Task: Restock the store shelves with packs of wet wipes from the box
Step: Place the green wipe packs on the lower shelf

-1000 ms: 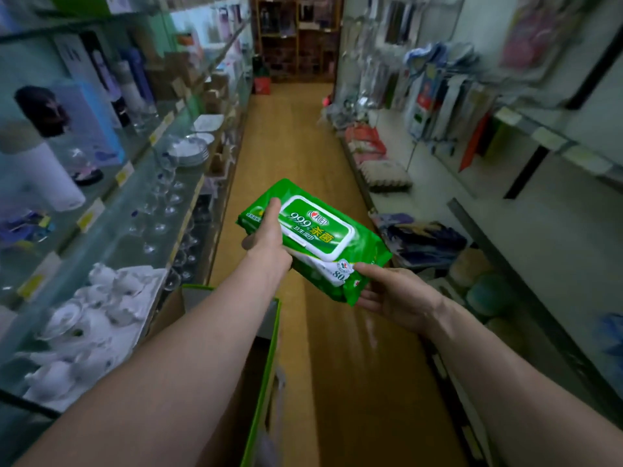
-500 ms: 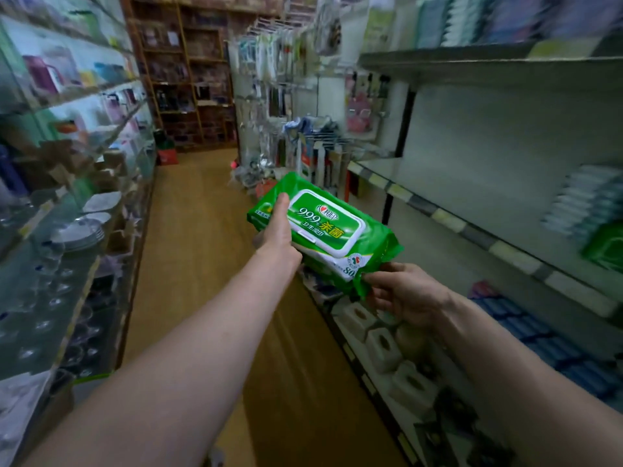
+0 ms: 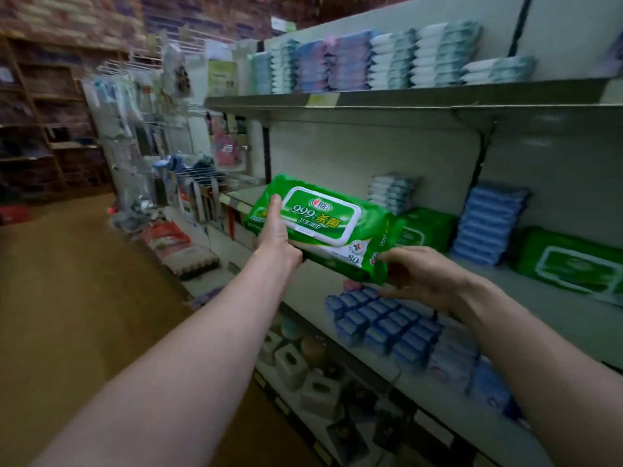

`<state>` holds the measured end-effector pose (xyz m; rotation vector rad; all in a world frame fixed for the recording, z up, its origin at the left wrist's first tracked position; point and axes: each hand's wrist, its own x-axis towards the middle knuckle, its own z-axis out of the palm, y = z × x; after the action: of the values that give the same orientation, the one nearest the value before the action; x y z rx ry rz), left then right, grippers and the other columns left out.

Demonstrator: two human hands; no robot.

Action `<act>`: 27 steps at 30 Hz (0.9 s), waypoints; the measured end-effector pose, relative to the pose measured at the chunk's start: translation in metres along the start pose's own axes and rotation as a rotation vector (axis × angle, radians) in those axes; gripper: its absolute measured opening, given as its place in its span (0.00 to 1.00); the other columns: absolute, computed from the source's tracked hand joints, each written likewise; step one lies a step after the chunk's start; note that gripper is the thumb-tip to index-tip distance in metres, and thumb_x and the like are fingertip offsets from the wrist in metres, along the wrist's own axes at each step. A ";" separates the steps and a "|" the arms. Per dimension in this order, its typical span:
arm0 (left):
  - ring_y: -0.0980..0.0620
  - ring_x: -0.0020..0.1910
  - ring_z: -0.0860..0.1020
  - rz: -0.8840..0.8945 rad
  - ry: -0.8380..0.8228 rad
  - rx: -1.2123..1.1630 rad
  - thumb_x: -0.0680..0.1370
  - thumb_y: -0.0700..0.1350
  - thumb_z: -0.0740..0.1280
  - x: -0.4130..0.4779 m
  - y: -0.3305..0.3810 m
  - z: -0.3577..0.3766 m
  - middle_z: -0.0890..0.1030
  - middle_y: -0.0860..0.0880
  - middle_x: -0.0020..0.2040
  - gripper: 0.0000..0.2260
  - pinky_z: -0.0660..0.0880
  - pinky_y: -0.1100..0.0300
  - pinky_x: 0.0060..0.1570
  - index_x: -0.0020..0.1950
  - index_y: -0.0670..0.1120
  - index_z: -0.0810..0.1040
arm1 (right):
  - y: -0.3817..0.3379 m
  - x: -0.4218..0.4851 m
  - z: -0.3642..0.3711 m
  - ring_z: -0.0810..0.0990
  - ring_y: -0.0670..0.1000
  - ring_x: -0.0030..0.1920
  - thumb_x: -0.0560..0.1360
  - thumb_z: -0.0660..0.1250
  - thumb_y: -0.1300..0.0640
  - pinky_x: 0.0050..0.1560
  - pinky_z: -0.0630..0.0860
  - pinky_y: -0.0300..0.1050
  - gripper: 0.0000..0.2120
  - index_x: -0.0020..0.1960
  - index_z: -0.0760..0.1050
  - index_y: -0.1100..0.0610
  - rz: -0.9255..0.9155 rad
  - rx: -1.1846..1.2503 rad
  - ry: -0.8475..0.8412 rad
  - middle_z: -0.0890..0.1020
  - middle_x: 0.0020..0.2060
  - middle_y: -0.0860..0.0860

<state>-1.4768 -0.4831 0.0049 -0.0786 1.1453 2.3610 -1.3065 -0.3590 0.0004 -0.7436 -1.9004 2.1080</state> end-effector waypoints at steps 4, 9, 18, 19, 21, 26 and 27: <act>0.39 0.53 0.81 -0.069 -0.110 0.024 0.73 0.60 0.70 -0.019 -0.043 0.049 0.83 0.41 0.54 0.23 0.75 0.38 0.54 0.62 0.46 0.79 | -0.007 -0.029 -0.042 0.84 0.56 0.41 0.77 0.63 0.46 0.49 0.79 0.53 0.12 0.53 0.78 0.52 -0.026 0.092 -0.077 0.85 0.45 0.56; 0.43 0.42 0.79 -0.209 -0.249 0.181 0.76 0.54 0.68 -0.035 -0.089 0.087 0.83 0.42 0.40 0.12 0.76 0.47 0.48 0.44 0.45 0.78 | 0.000 -0.042 -0.084 0.85 0.54 0.35 0.73 0.71 0.55 0.35 0.82 0.48 0.16 0.57 0.79 0.62 -0.127 0.234 0.209 0.85 0.42 0.58; 0.47 0.45 0.77 -0.231 -0.496 0.748 0.76 0.46 0.68 -0.017 -0.103 0.131 0.79 0.45 0.49 0.06 0.76 0.47 0.48 0.48 0.45 0.75 | 0.005 -0.068 -0.170 0.82 0.53 0.42 0.57 0.77 0.54 0.47 0.78 0.47 0.22 0.50 0.82 0.59 -0.110 0.097 0.474 0.86 0.42 0.54; 0.47 0.48 0.77 -0.224 -0.544 0.838 0.75 0.47 0.71 -0.014 -0.105 0.138 0.79 0.45 0.51 0.09 0.76 0.44 0.52 0.51 0.45 0.75 | 0.002 -0.069 -0.176 0.82 0.53 0.42 0.60 0.76 0.56 0.45 0.78 0.46 0.20 0.50 0.82 0.59 -0.104 0.069 0.484 0.86 0.43 0.54; 0.45 0.54 0.78 -0.215 -0.599 0.965 0.70 0.48 0.76 -0.008 -0.112 0.152 0.79 0.44 0.57 0.22 0.75 0.39 0.52 0.61 0.45 0.75 | -0.002 -0.069 -0.187 0.82 0.56 0.47 0.63 0.75 0.58 0.51 0.78 0.50 0.19 0.54 0.81 0.61 -0.095 0.031 0.498 0.85 0.47 0.56; 0.44 0.54 0.77 -0.220 -0.734 1.050 0.72 0.46 0.74 0.007 -0.131 0.184 0.79 0.45 0.58 0.21 0.72 0.44 0.55 0.62 0.45 0.73 | -0.022 -0.060 -0.215 0.84 0.60 0.49 0.67 0.75 0.61 0.55 0.79 0.55 0.17 0.56 0.79 0.60 -0.090 -0.129 0.567 0.85 0.46 0.58; 0.46 0.49 0.78 -0.219 -0.775 1.031 0.74 0.44 0.73 0.012 -0.134 0.190 0.80 0.45 0.56 0.18 0.74 0.47 0.51 0.61 0.46 0.73 | -0.027 -0.058 -0.218 0.84 0.59 0.48 0.68 0.75 0.62 0.54 0.79 0.55 0.16 0.55 0.79 0.58 -0.089 -0.176 0.596 0.85 0.46 0.57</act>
<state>-1.3928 -0.2668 0.0278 0.9119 1.6185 1.1633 -1.1537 -0.1928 0.0301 -1.1428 -1.7423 1.4498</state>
